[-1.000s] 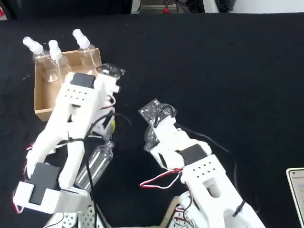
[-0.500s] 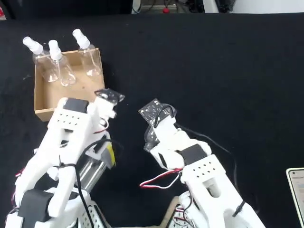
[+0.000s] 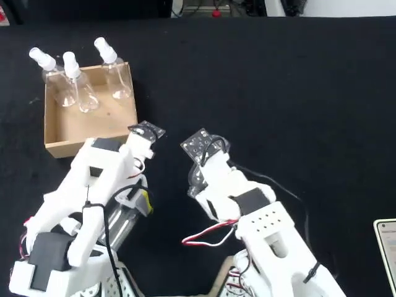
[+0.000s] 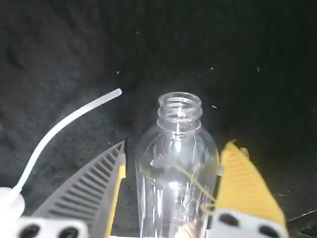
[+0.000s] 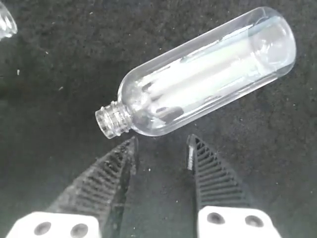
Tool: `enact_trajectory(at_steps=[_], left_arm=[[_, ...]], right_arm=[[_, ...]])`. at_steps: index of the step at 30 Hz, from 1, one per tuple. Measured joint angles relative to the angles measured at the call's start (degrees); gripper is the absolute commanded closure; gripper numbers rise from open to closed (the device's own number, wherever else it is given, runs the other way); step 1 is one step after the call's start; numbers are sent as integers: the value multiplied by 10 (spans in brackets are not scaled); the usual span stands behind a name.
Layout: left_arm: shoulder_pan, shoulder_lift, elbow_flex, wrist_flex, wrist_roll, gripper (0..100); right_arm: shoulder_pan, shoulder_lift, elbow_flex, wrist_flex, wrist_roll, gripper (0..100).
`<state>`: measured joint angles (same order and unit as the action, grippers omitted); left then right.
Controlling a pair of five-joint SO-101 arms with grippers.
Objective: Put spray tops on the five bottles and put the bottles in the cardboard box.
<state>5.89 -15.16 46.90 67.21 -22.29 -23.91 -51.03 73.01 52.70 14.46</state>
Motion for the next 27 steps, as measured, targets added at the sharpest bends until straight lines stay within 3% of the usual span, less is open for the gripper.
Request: enact_trajectory(at_steps=[10,15,22,27], left_arm=[[0,0,-8,-1,2,870],[0,-7,-52,11,44,870],[-3,-118,-59,58,54,870],[-43,-213,-59,119,65,870]], right_arm=[[0,0,0,0,0,835],[0,0,0,0,0,835],[0,0,0,0,0,835],[0,0,0,0,0,833]])
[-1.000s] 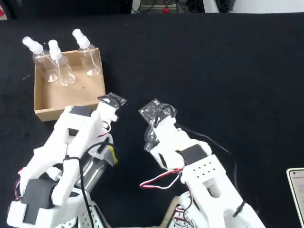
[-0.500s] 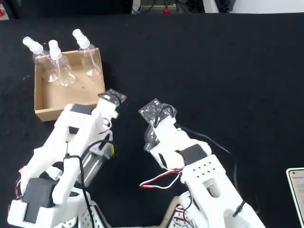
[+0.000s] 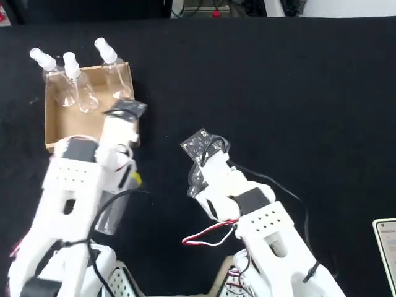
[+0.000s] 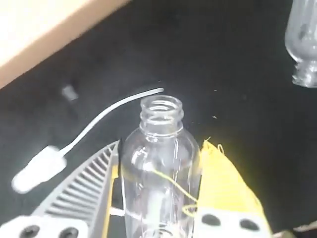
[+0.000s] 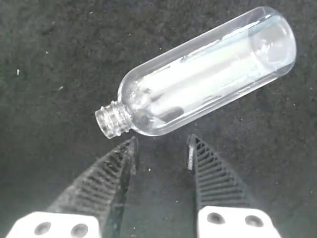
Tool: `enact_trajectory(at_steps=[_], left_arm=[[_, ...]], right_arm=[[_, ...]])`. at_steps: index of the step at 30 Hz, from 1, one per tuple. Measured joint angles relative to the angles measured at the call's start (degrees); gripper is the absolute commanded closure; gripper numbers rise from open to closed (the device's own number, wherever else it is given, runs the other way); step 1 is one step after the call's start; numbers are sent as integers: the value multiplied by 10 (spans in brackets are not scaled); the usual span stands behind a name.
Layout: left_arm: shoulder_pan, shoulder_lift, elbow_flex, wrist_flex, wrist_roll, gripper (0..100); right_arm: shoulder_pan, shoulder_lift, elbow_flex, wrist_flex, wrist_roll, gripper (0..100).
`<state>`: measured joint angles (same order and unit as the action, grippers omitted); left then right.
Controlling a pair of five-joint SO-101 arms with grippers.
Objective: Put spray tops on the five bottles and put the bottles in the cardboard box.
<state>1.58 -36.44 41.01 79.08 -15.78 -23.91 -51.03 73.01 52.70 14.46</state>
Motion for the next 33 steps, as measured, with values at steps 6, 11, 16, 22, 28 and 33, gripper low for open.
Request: enact_trajectory(at_steps=[6,11,16,22,28,33], left_arm=[[-149,-69,0,18,4,871],[-326,-76,-10,18,4,870],[-455,-77,-11,18,-18,870],[-599,-78,13,-36,-74,870],[-724,-78,55,-102,-127,870],[-783,-78,62,-142,-134,870]], right_arm=[[0,0,-23,21,0,833],[-4,0,-124,97,0,834],[-71,0,-198,124,1,835],[-207,0,-207,120,0,834],[-316,51,-207,36,-61,832],[-352,171,-215,-79,-79,832]])
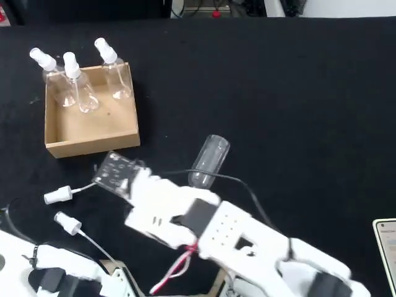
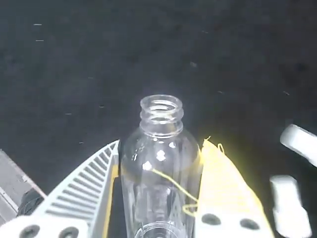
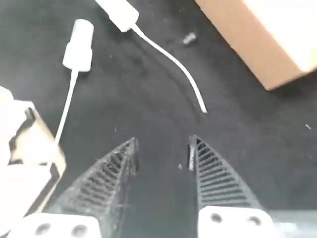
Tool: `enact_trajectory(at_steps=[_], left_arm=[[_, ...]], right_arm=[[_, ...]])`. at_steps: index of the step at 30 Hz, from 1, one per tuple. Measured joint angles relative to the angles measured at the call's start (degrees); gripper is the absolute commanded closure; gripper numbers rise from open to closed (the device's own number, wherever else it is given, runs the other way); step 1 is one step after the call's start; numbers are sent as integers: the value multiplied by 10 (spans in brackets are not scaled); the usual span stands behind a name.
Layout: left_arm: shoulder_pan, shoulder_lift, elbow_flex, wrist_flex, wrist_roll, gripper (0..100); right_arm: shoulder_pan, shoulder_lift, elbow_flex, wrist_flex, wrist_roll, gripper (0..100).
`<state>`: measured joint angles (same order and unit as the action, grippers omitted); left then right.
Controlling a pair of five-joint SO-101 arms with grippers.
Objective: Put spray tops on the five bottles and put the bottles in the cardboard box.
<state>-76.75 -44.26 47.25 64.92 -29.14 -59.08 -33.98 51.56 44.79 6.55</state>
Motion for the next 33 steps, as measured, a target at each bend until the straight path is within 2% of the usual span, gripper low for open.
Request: enact_trajectory(at_steps=[4,8,16,20,26,33], left_arm=[[-33,0,0,-18,0,870],[-44,0,0,-18,0,870],[-68,0,11,-20,0,870],[-67,0,18,-20,0,870],[-67,0,18,-20,0,870],[-67,0,18,-20,-4,870]], right_arm=[[-6,113,-42,-68,0,799],[-7,222,-122,-77,0,734],[-9,410,-325,-39,0,730],[-35,492,-416,-36,0,730],[-76,598,-527,3,85,728],[-75,725,-710,84,101,727]])
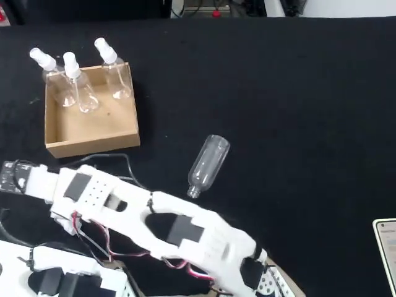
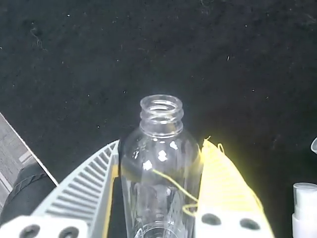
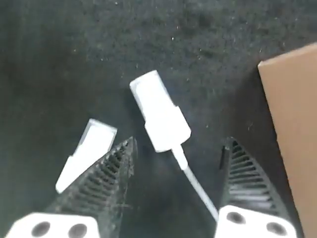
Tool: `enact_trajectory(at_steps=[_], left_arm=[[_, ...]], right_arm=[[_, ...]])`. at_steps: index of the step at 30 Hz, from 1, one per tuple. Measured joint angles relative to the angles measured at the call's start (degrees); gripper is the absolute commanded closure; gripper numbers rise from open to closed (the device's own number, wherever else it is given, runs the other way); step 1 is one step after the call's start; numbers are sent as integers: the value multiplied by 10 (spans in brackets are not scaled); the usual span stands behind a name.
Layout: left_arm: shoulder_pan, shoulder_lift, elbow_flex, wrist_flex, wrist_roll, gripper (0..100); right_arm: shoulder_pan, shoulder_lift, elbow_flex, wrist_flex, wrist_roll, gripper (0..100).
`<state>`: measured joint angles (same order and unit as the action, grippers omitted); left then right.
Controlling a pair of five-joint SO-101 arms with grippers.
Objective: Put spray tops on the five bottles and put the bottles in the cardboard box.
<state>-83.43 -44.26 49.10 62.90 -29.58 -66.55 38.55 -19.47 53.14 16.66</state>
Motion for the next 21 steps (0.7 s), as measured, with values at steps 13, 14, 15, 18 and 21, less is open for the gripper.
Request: enact_trajectory(at_steps=[13,14,15,18,21], left_arm=[[0,0,0,0,0,870],[0,0,0,0,0,870],[0,0,0,0,0,870],[0,0,0,0,0,870],[0,0,0,0,0,870]], right_arm=[[1,163,-252,161,62,854],[1,171,-264,171,64,905],[1,178,-279,180,65,953],[3,192,-327,194,36,969],[20,193,-372,214,-13,988]])
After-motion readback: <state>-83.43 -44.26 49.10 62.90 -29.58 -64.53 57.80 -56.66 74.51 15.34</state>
